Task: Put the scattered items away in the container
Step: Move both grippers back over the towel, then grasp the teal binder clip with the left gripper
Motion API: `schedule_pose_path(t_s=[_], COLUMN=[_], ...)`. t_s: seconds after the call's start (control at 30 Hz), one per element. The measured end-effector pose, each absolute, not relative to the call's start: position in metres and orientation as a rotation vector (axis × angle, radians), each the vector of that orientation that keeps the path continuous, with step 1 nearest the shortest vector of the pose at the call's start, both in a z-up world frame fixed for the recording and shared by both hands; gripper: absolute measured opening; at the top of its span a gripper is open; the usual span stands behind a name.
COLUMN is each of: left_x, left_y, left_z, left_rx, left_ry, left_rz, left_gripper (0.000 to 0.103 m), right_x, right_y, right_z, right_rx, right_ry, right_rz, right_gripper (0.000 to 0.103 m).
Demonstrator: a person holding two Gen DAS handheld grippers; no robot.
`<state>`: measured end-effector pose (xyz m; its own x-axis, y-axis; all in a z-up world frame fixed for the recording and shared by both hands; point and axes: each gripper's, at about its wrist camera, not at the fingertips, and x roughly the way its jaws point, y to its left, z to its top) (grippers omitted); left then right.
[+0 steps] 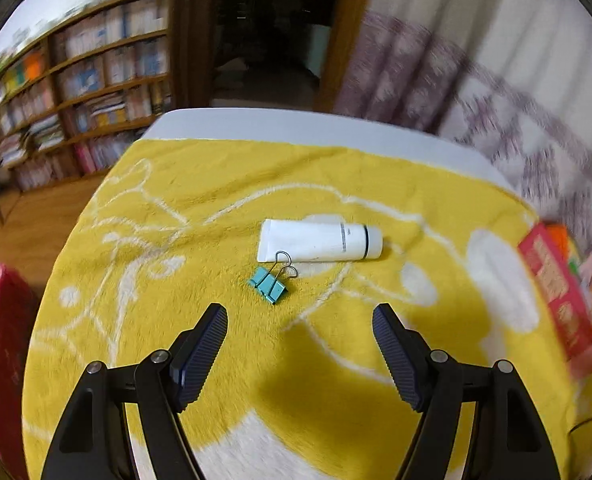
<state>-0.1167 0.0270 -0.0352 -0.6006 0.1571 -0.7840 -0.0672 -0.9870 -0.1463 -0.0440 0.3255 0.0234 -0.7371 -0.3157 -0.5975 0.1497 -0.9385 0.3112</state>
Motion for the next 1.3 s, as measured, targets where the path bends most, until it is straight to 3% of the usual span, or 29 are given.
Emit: schedule_pose_path(t_s=[0.37, 0.5, 0.6, 0.67, 0.83, 1.3], left_x=[-0.146, -0.155, -0.159, -0.161, -0.159, -0.114], left_y=[0.017, 0.017, 0.018, 0.020, 0.030, 0.015], left_z=[-0.056, -0.067, -0.066, -0.066, -0.067, -0.033], left_rx=[-1.317, -1.350, -1.328, -1.315, -1.323, -1.240], left_ry=[0.003, 0.001, 0.013, 0.025, 0.115, -0.033], left_rz=[2.628, 2.583, 2.575, 2.564, 2.562, 2.629], left_gripper=[0.076, 0.068, 0.068, 0.060, 0.028, 0.028], right_x=[-0.059, -0.062, -0.064, -0.064, -0.065, -0.104], right_y=[0.296, 0.291, 0.288, 0.286, 0.280, 0.242], right_z=[0.006, 0.002, -0.002, -0.004, -0.005, -0.001], right_rx=[1.082, 1.102, 1.119, 1.128, 1.138, 1.128], right_ry=[-0.270, -0.261, -0.252, -0.250, -0.232, -0.098], right_rz=[-2.640, -2.628, -2.619, -2.613, -2.605, -2.486], right_gripper=[0.080, 0.080, 0.080, 0.080, 0.080, 0.080])
